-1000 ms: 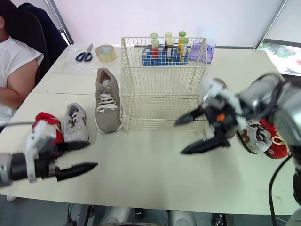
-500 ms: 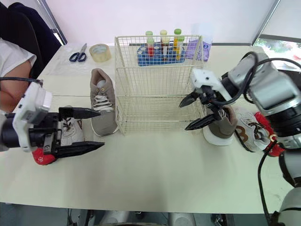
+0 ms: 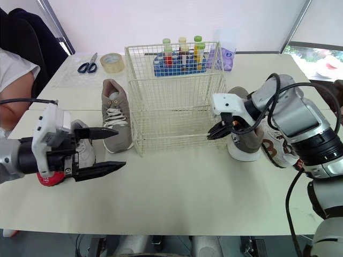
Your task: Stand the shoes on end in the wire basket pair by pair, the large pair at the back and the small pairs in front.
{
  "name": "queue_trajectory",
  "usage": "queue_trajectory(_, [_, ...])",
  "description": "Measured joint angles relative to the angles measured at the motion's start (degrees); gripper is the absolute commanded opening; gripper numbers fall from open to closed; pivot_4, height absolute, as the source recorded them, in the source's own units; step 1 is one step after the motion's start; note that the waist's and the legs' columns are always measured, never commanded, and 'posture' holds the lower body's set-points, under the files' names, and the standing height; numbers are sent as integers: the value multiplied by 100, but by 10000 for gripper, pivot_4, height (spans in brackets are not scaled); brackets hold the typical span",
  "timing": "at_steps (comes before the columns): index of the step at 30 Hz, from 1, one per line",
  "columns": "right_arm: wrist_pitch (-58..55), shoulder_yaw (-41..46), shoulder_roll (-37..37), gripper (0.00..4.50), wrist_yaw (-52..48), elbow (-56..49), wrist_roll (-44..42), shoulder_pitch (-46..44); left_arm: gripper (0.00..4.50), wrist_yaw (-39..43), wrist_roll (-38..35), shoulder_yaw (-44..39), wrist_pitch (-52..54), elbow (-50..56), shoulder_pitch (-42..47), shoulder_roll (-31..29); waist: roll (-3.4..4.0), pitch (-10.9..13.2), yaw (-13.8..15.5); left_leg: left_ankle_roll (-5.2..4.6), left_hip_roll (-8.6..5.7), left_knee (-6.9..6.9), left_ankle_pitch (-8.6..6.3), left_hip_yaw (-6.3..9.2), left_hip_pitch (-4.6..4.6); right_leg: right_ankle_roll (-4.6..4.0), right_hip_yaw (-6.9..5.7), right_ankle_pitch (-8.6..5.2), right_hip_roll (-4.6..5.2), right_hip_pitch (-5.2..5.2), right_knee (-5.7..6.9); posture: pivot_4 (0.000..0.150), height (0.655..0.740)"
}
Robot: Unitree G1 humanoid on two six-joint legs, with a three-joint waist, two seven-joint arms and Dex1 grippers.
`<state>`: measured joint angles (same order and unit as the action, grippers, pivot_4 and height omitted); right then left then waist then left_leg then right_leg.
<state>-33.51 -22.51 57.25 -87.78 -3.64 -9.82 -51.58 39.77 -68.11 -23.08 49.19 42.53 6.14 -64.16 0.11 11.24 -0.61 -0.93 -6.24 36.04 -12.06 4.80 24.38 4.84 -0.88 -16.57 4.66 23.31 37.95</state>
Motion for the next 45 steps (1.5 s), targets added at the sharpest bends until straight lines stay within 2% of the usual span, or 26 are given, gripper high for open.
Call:
queue_trajectory(6, [-1163, 334, 43, 490, 375, -1122, -197, 364, 45000, 9, 151, 274, -10, -124, 200, 124, 0, 0, 10, 0, 0, -2, 1, -3, 3, 7, 4, 4, 0, 7, 2, 1500, 7400])
queue_trajectory(10, [-1429, 388, 23, 490, 564, -1382, -266, 464, 45000, 62, 260, 528, -11, -213, 421, 185, 0, 0, 6, 0, 0, 0, 0, -7, 3, 6, 7, 4, 0, 6, 1, 1500, 7400])
queue_trajectory(14, [-1423, 435, 21, 13984, 665, -1418, -342, 649, 45000, 203, 424, 713, -18, -395, 647, 231, 0, 0, 10, -9, 0, 0, 6, -8, 3, 6, 7, 4, 0, 5, 2, 1500, 7400])
queue_trajectory(18, [-1794, 731, -25, 33208, 928, -1504, -642, 658, 45000, 344, 628, 925, -80, -556, 773, 375, -1, 1, 6, -11, 0, -1, 7, -9, 4, 7, 10, 5, 0, 7, 2, 1500, 7400])
queue_trajectory(22, [-2495, 2001, -169, 33208, 1301, -1280, -1441, 234, 45000, 498, 703, 1134, -85, -737, 863, 575, 0, 3, 19, -12, 0, 0, 8, -10, 6, 9, 10, 6, 0, 8, 2, 1500, 7400])
queue_trajectory(26, [-2925, 4096, -564, 33208, 2528, -699, -1871, -170, 45000, 469, 761, 1341, -102, -1048, 1434, 1049, -22, -10, 144, -10, 0, 1, 6, -9, 3, 9, 10, 6, 0, 3, 0, 1500, 7400])
queue_trajectory(27, [-2934, 4456, -667, 38652, 2906, -624, -1844, -82, 45000, 397, 778, 1383, -129, -1117, 1613, 1221, -31, -15, 165, -10, -1, 3, 6, -9, 5, 9, 10, 7, 0, 4, 0, 1500, 7400])
queue_trajectory(29, [-2753, 4885, -732, 44681, 3469, -706, -1698, 605, 45000, 254, 763, 1474, -130, -1207, 1916, 1551, -50, -27, 225, -16, -2, 7, 5, -12, 5, 10, 11, 7, 0, -2, -3, 1500, 7400])
queue_trajectory(32, [-2478, 5518, -1336, 44681, 4233, -1120, -1508, 1943, 45000, -50, 724, 1608, -121, -1181, 2129, 2104, -51, -28, 286, -26, -4, 7, 4, -21, 9, 38, 20, 23, 2, 3, -4, 1500, 7400])
queue_trajectory(35, [-2479, 5972, -1834, 44681, 4909, -1602, -1490, 2727, 45000, -403, 645, 1776, -87, -1059, 2114, 2515, -41, -28, 279, -6, -4, 7, 17, -29, 10, 40, 29, 24, 1, 13, 10, 1500, 7400])
queue_trajectory(39, [-2626, 6353, -2311, 44681, 5448, -2533, -1767, 3351, 45000, -1110, 368, 1769, -63, -654, 1574, 2922, -40, -35, 197, -16, 9, 1, 11, -30, -9, 37, 35, 25, -13, 3, 16, 1500, 7400])
queue_trajectory(45, [-2747, 6363, -3104, 44681, 6212, -3365, -2032, 4284, 45000, -1753, 231, 1777, -6, -432, 1199, 3078, -36, -37, 151, -24, 6, 15, 34, -29, -9, 5, 35, 24, -14, -10, 9, 1500, 7400])
